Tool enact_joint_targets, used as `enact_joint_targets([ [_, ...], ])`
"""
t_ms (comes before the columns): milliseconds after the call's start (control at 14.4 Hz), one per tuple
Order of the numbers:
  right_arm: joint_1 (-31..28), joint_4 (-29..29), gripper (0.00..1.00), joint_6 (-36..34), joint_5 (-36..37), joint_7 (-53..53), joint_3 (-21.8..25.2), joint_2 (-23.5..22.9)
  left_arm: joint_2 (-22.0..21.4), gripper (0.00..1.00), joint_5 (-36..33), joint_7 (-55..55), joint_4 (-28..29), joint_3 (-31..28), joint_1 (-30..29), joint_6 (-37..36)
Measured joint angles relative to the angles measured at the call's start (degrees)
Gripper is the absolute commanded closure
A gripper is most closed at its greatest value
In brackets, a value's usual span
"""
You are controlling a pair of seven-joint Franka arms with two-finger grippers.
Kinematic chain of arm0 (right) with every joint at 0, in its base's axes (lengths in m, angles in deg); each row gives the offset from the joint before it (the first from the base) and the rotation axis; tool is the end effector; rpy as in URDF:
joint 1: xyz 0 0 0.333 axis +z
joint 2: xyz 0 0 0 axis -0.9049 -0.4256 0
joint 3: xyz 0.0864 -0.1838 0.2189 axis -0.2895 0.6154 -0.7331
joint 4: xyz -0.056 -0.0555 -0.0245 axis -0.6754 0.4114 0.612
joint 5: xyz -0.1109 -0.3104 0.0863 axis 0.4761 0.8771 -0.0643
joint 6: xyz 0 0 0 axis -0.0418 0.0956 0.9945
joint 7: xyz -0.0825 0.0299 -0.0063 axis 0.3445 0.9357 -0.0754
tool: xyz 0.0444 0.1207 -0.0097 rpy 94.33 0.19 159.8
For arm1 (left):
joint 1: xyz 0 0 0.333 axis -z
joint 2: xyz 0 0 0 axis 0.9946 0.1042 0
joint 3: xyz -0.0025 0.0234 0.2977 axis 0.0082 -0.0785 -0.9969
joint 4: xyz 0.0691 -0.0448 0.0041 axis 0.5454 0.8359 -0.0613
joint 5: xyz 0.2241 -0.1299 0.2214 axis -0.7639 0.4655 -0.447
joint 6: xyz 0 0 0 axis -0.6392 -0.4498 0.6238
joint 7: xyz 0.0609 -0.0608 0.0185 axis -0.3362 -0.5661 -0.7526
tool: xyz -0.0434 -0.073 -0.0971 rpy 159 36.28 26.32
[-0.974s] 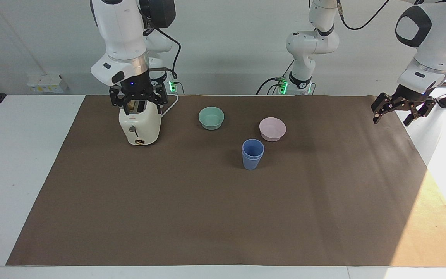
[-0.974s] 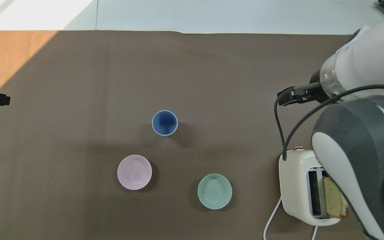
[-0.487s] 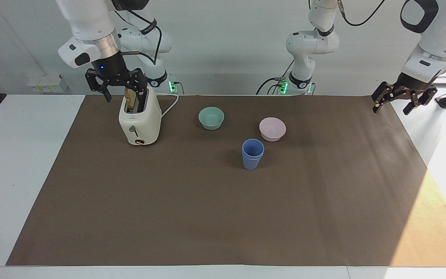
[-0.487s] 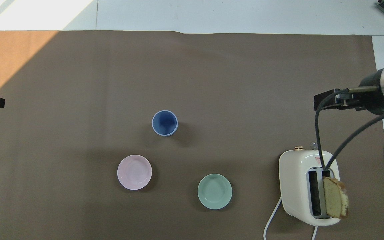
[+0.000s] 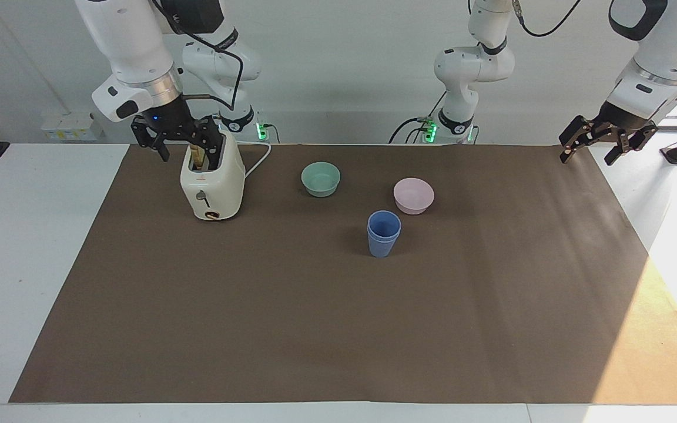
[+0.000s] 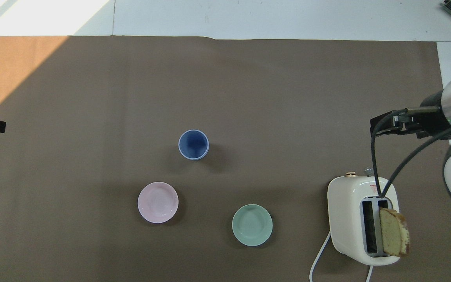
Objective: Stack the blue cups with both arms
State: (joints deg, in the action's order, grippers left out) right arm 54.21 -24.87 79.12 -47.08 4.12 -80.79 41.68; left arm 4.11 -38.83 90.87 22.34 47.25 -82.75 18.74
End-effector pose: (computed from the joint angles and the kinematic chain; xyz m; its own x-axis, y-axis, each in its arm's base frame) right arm 0.4991 0.0503 0.5845 0.9988 -0.0357 -0.0329 -0.0356 -0.9994 0.0052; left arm 0.4988 0.0184 0.5983 0.9946 -0.1007 0.0264 -0.1013 -0.9946 0.0223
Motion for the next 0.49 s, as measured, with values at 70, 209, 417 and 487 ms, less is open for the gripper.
enact_joint_targets([
  [70, -0.1, -0.1, 0.00, 0.2, 0.0, -0.1, 0.0, 0.1, 0.0, 0.00, 0.0, 0.0, 0.0, 0.0, 0.0, -0.1],
  [209, -0.2, -0.2, 0.00, 0.3, 0.0, -0.1, 0.0, 0.2, -0.1, 0.00, 0.0, 0.0, 0.0, 0.0, 0.0, -0.3],
  [417, -0.3, -0.3, 0.00, 0.3, 0.0, -0.2, 0.0, 0.4, -0.3, 0.00, 0.0, 0.0, 0.0, 0.0, 0.0, -0.5],
  [487, -0.3, -0.4, 0.00, 0.3, 0.0, -0.2, 0.0, 0.4, -0.4, 0.00, 0.0, 0.0, 0.0, 0.0, 0.0, -0.5],
])
